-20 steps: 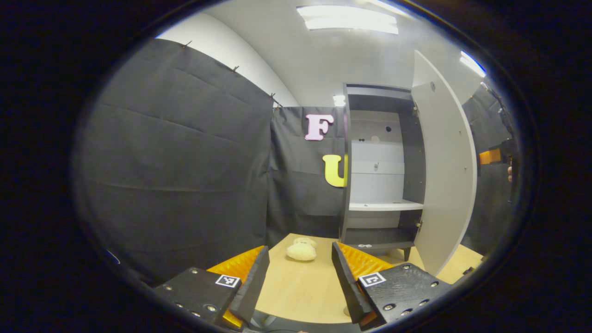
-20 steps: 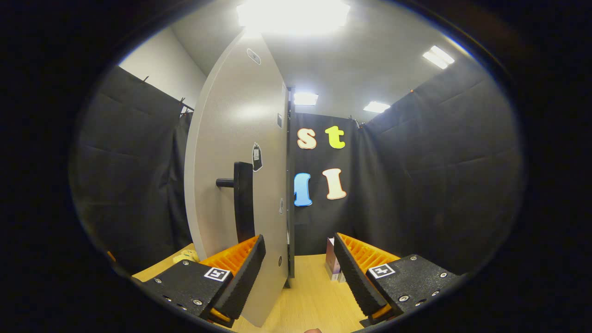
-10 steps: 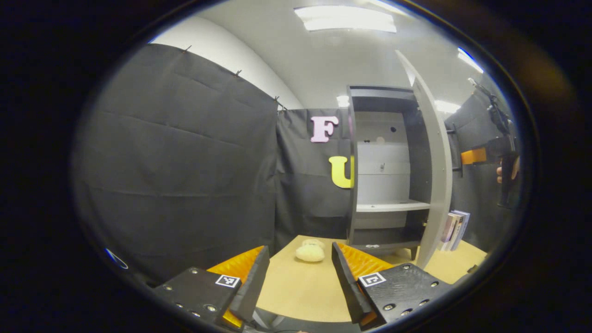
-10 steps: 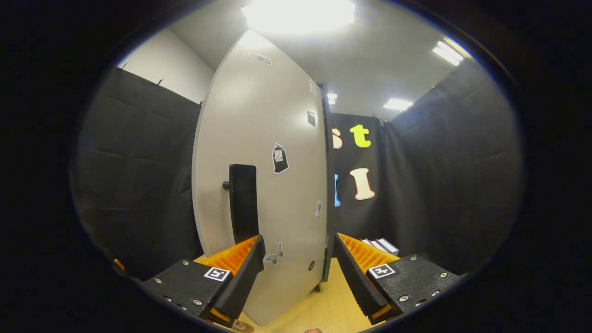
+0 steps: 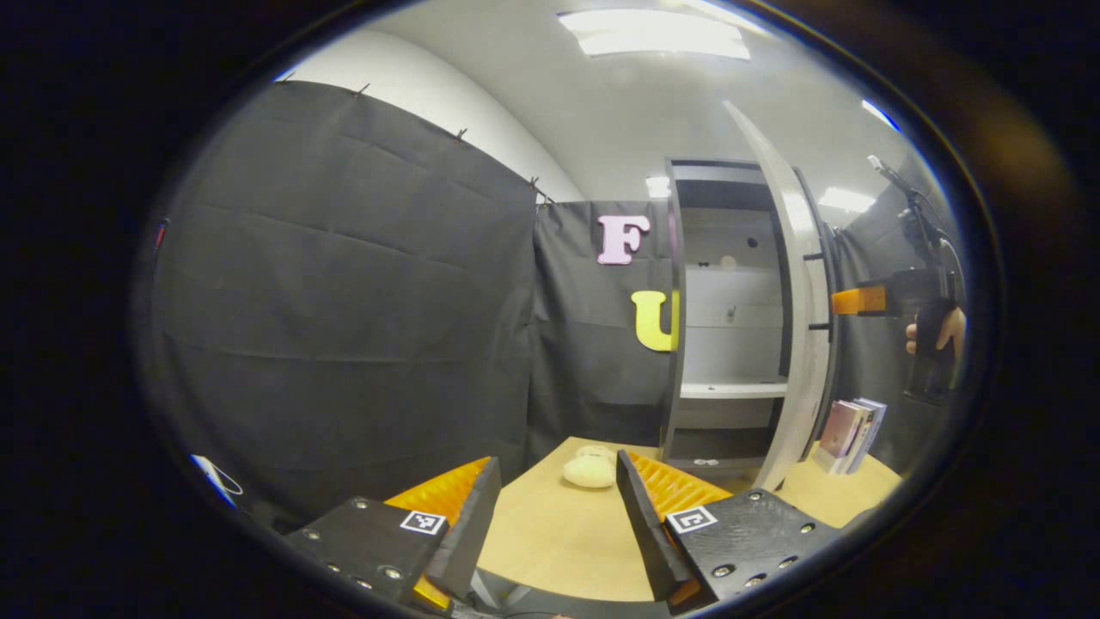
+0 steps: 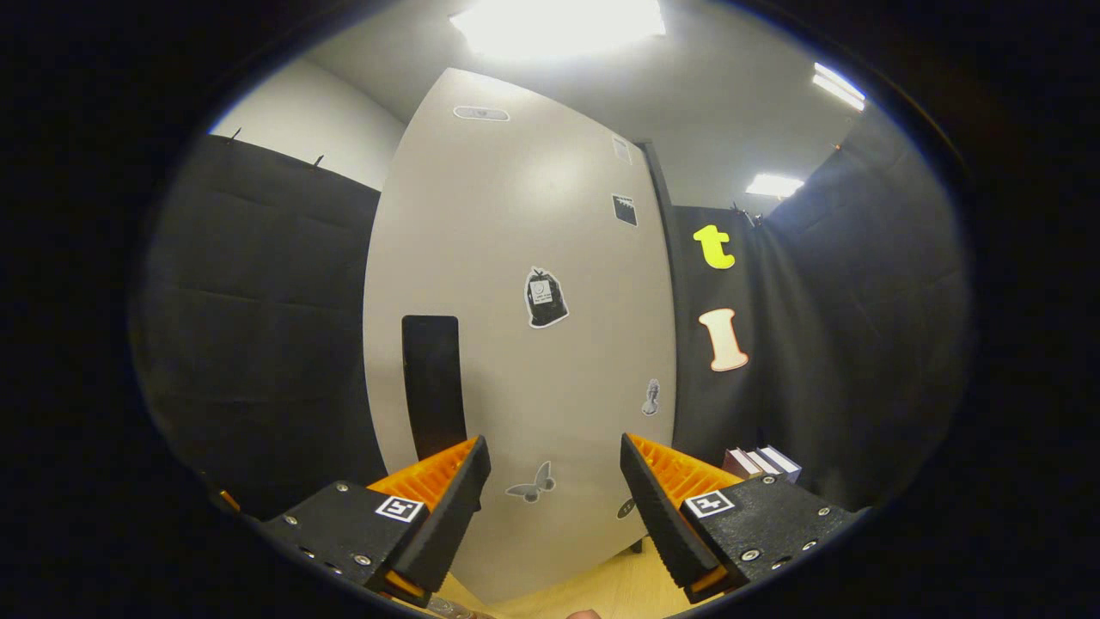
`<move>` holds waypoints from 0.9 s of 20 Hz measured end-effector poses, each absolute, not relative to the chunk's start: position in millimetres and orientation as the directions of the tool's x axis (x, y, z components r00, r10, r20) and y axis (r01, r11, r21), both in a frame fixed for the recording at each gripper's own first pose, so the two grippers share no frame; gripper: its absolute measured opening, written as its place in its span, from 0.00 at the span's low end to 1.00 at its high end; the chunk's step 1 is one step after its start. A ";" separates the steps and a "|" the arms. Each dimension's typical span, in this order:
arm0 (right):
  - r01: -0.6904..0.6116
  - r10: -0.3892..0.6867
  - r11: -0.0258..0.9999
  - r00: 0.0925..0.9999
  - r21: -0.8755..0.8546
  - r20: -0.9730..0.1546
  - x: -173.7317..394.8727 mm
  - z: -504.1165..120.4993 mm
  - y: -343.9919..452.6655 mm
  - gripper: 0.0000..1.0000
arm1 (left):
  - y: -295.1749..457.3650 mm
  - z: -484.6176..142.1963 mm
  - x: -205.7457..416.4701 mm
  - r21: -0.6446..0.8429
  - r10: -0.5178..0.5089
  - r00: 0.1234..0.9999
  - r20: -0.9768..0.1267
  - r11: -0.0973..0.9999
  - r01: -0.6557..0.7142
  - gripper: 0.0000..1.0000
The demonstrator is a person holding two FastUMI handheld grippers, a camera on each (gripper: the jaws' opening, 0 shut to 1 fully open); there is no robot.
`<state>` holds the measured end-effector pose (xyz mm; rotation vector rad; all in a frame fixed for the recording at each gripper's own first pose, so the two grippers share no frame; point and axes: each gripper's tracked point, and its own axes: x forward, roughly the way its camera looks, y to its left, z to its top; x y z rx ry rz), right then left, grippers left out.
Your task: Open the cabinet door with the right hand, grasp the bottle in the cabinet with the left hand and place it on the coaster, then close the cabinet door with the right hand.
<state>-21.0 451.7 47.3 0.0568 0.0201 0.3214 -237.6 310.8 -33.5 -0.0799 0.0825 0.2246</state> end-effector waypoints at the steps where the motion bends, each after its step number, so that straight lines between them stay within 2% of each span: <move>1: -0.329 0.331 0.942 0.944 0.069 -0.014 -17.4 45.9 458.3 0.94 | 310.2 -33.1 -236.7 -0.066 0.226 0.970 -0.091 0.971 -0.232 0.77; 4: -0.364 0.366 0.928 0.931 0.083 -0.007 -3.9 47.6 476.6 0.94 | 309.1 -34.8 -241.3 -0.057 0.249 0.964 -0.097 0.965 -0.255 0.83; 9: -0.413 0.415 0.907 0.910 0.075 -0.011 21.7 37.5 514.2 0.94 | 307.3 -37.3 -245.6 -0.054 0.286 0.952 -0.106 0.955 -0.292 0.83; 13: -0.453 0.458 0.887 0.887 0.090 -0.059 41.4 12.3 541.8 0.94 | 304.3 -40.5 -245.6 -0.037 0.316 0.941 -0.122 0.946 -0.322 0.83; 18: -0.489 0.493 0.869 0.869 0.076 -0.042 46.2 11.6 556.3 0.95 | 299.6 -40.4 -243.8 -0.023 0.322 0.937 -0.134 0.944 -0.328 0.83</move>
